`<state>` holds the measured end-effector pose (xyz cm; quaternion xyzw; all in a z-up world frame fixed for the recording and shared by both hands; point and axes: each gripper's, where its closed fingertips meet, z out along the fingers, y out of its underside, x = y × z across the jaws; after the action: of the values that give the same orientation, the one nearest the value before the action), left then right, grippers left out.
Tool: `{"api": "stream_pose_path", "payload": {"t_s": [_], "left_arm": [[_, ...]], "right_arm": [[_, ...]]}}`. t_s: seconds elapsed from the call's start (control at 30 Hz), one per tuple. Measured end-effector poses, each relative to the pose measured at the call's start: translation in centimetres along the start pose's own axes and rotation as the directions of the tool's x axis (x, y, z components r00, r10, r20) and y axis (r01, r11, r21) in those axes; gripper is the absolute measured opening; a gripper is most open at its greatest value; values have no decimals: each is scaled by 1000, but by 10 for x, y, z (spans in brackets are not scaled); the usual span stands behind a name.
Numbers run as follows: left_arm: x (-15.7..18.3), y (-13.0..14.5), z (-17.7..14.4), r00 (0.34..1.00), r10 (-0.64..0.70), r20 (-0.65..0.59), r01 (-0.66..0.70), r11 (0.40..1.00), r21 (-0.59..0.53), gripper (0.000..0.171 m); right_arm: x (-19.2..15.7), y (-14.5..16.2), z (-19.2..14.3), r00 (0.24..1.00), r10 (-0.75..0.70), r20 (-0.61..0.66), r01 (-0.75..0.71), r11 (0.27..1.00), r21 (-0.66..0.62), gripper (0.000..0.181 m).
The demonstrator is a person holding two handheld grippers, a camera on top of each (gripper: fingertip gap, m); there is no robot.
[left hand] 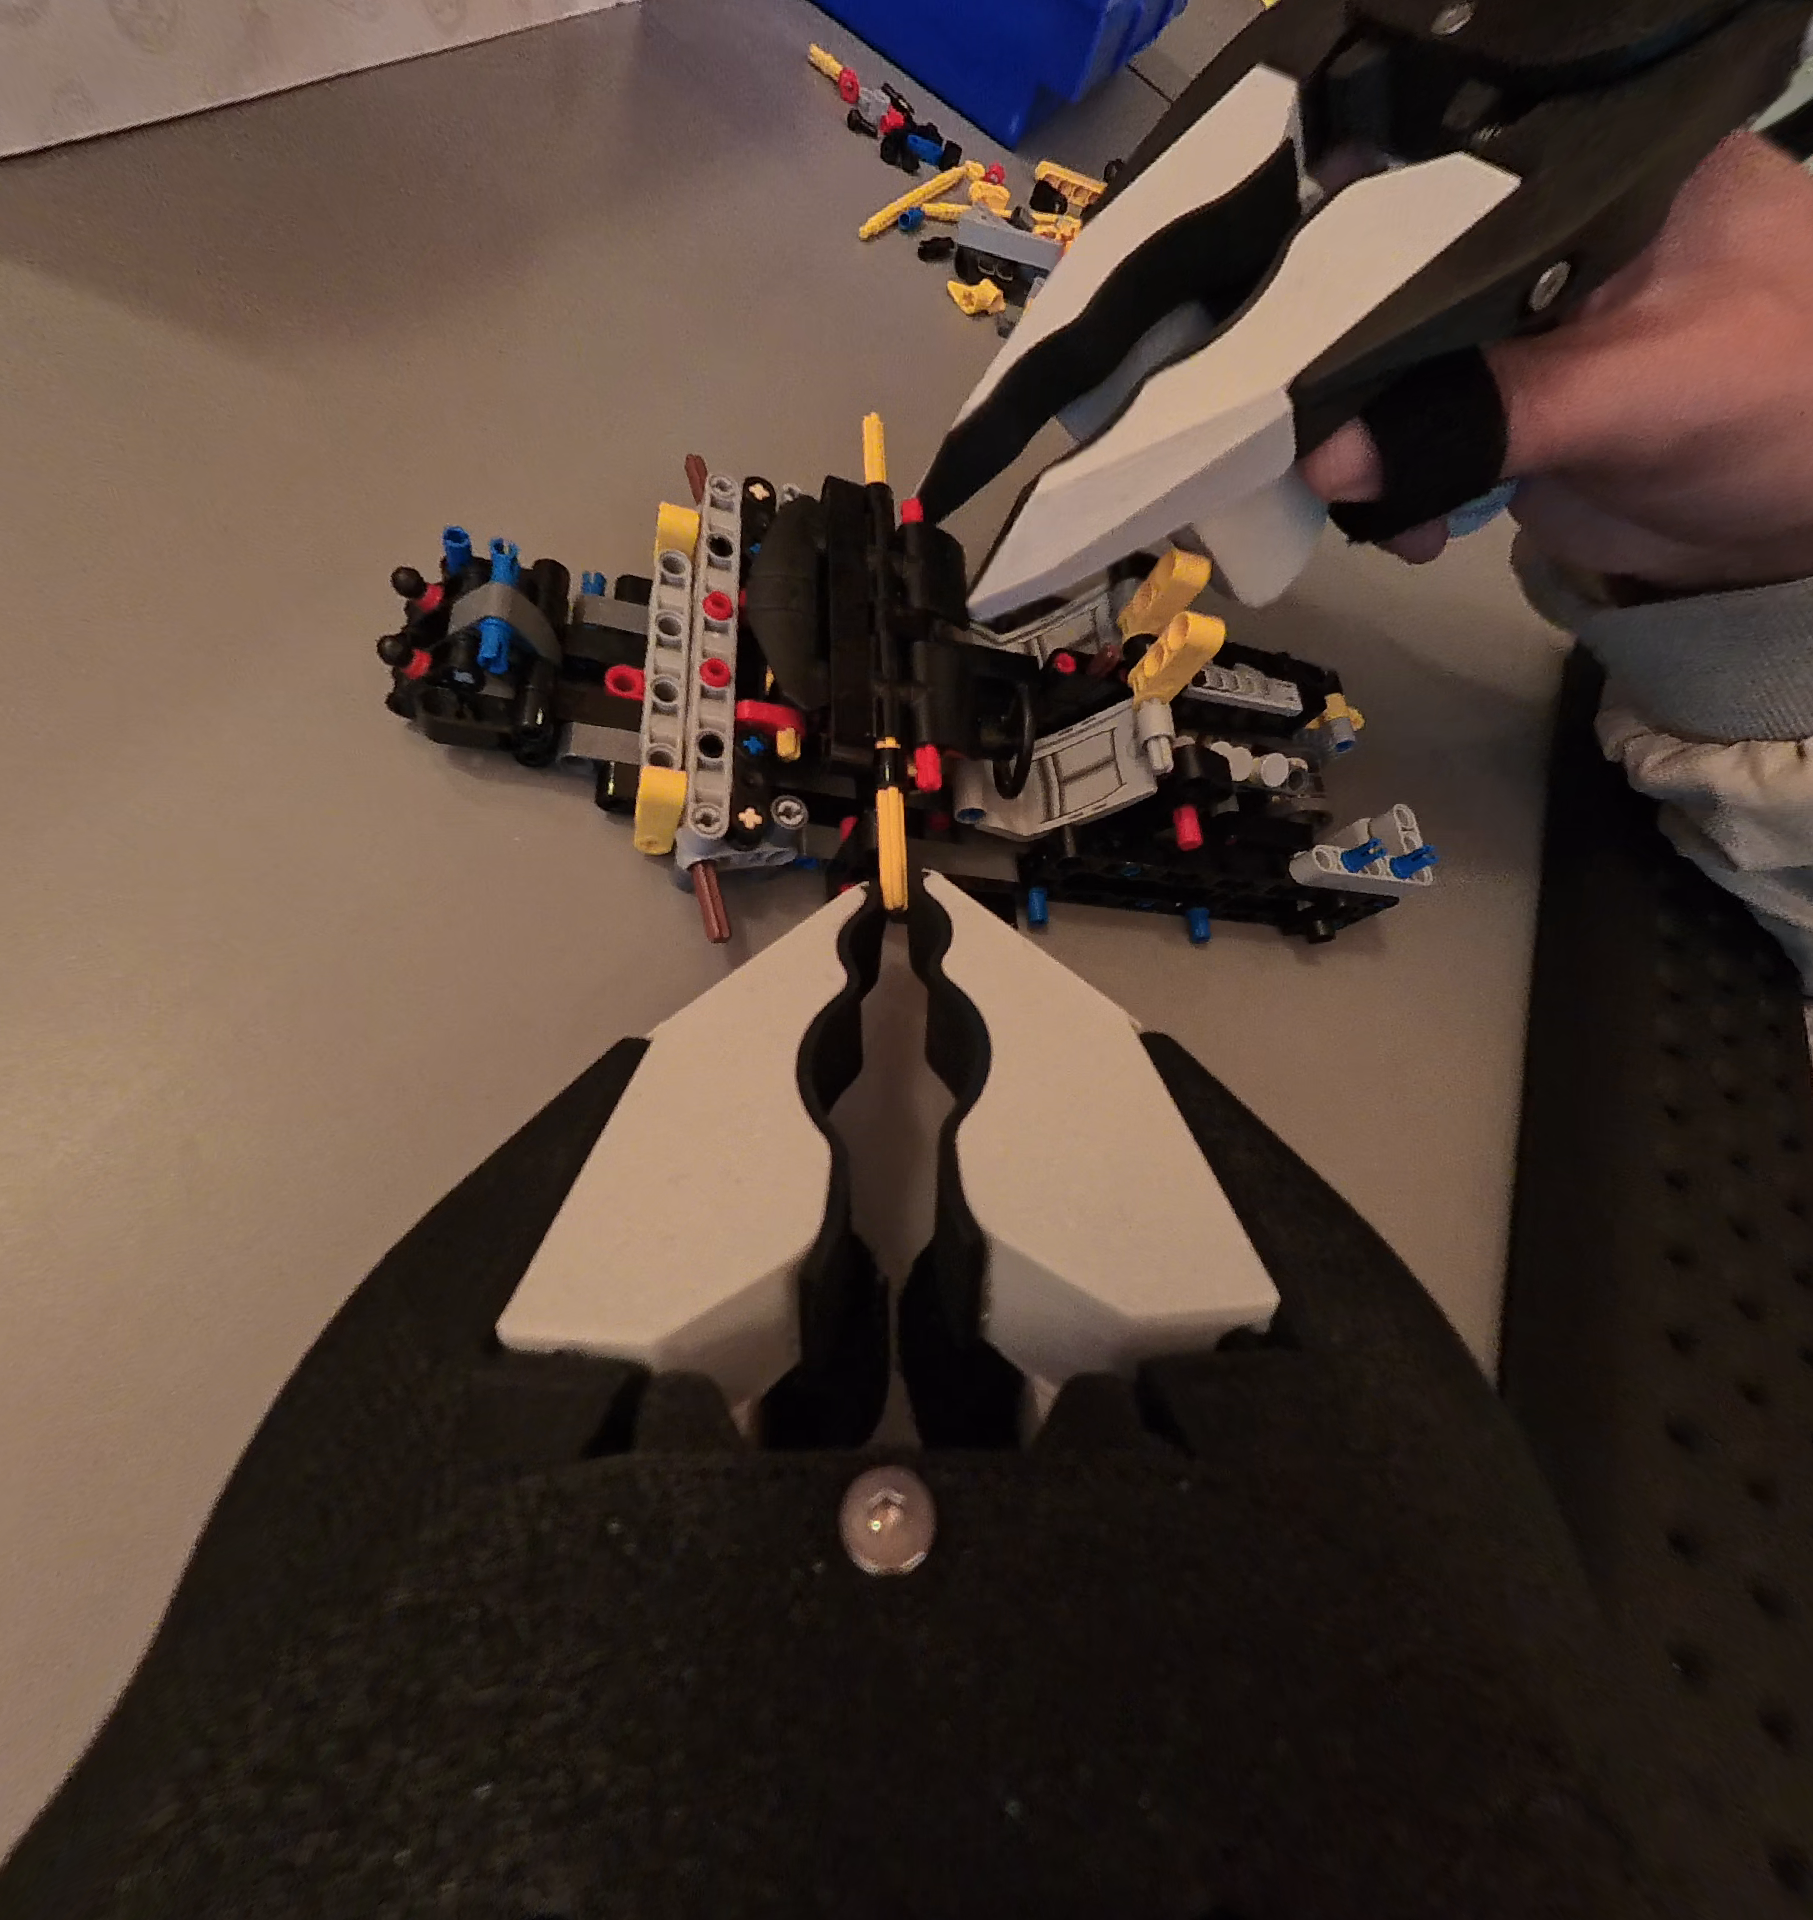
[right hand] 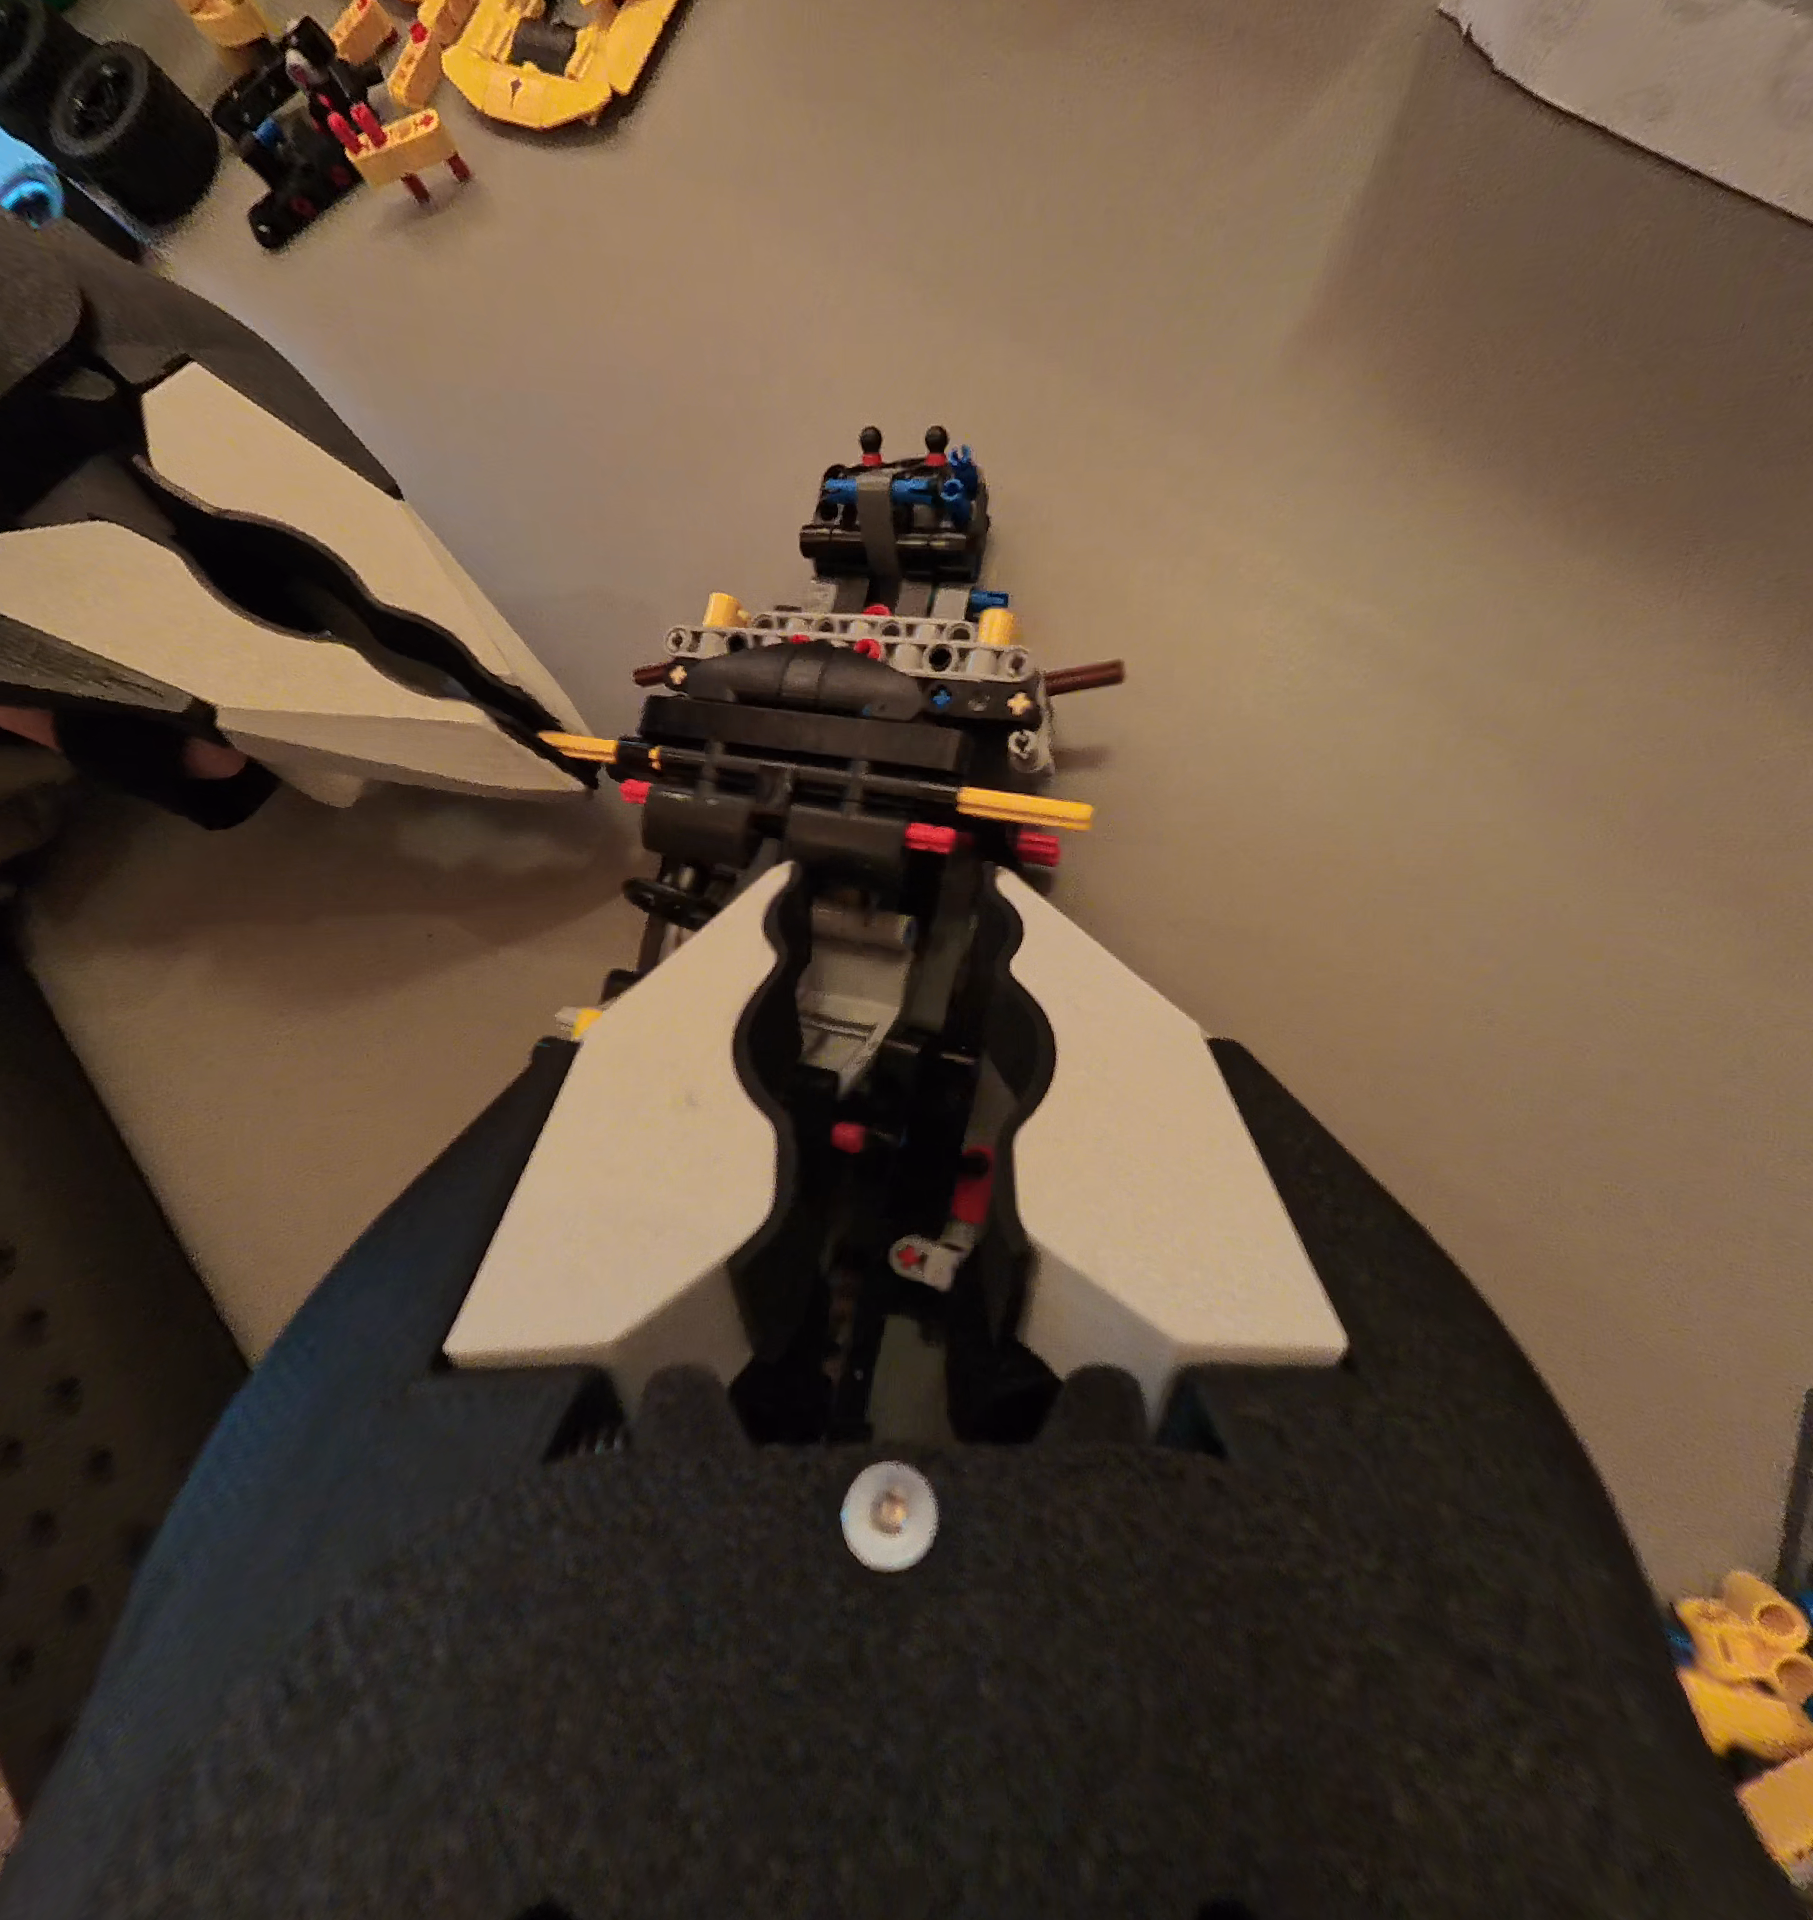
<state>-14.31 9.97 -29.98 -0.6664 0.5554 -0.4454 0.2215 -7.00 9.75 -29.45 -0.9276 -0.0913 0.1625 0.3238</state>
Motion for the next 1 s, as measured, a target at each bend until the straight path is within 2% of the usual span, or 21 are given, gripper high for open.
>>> {"api": "stream_pose_path", "payload": {"t_s": [0.07,0.17,0.23,0.33,0.43,0.53,0.6,0.63,0.77,0.87,1.0], "left_arm": [[0,0,0,1000,16,6,-16,1000,0,3],[0,0,0,999,42,20,-42,999,-4,3],[-1,0,0,998,54,32,-53,999,-7,3],[-3,-1,-1,992,102,74,-102,995,-3,4],[-7,-4,-2,983,141,121,-143,990,8,11],[-8,-9,-3,981,147,128,-153,988,35,17],[-5,-14,-3,980,156,121,-164,985,61,17],[-5,-16,-3,978,164,129,-174,982,68,17],[-7,-11,3,966,209,153,-215,976,23,16],[-6,-10,5,957,236,167,-241,970,13,16],[-5,-8,6,947,266,177,-271,963,0,7]], "right_arm": [[1,-1,-2,998,8,67,-12,998,61,31],[-3,-9,-13,975,63,214,-105,976,190,30],[0,-14,-24,969,41,242,-108,958,268,29],[12,-25,-38,987,-71,146,8,920,392,29],[17,-33,-44,970,-242,-21,226,869,441,29],[18,-32,-41,860,-455,-230,510,767,390,31],[21,-32,-40,784,-513,-350,617,706,347,31],[20,-34,-41,758,-521,-393,647,677,351,30],[12,-35,-38,729,-552,-404,681,638,359,30],[24,-31,-35,722,-541,-431,681,663,311,30],[39,-29,-32,733,-495,-467,654,702,283,25]]}}
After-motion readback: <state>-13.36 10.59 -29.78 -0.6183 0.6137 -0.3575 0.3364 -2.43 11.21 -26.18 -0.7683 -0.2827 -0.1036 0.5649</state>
